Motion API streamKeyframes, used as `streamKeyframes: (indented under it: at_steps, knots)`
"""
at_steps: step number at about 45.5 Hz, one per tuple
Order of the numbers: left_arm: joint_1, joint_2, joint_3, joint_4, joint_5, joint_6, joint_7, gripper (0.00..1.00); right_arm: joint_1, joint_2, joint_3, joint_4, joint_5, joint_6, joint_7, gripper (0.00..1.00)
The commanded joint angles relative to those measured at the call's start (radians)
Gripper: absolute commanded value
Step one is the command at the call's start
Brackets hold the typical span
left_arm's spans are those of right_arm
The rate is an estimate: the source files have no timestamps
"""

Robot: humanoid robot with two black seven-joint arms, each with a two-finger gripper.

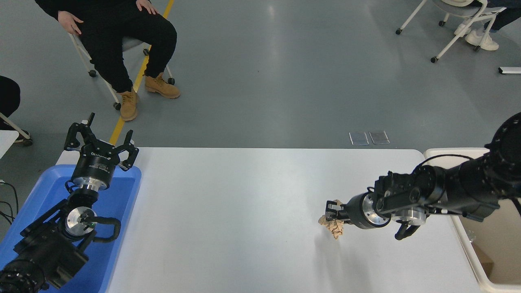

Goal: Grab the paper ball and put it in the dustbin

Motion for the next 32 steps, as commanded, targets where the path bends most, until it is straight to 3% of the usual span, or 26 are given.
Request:
streamKeyframes:
  at_steps: [1, 21, 32]
  knots:
    - [0.002, 0.0, 0.001, 0.0, 0.0, 0.0, 0.0, 0.99, 0.233, -0.098, -0.019, 0.071, -0.001, 0.152, -0.001, 0.0]
    - [0.002, 0.0, 0.001, 0.0, 0.0, 0.0, 0.0, 0.99, 0.571, -0.228, -0.054, 0.087, -0.001, 0.327, -0.003, 0.0]
    - [0.002, 0.0, 0.001, 0.0, 0.0, 0.0, 0.0, 0.99, 0.658, -0.259, -0.086, 0.085, -0.003, 0.347, -0.003, 0.0]
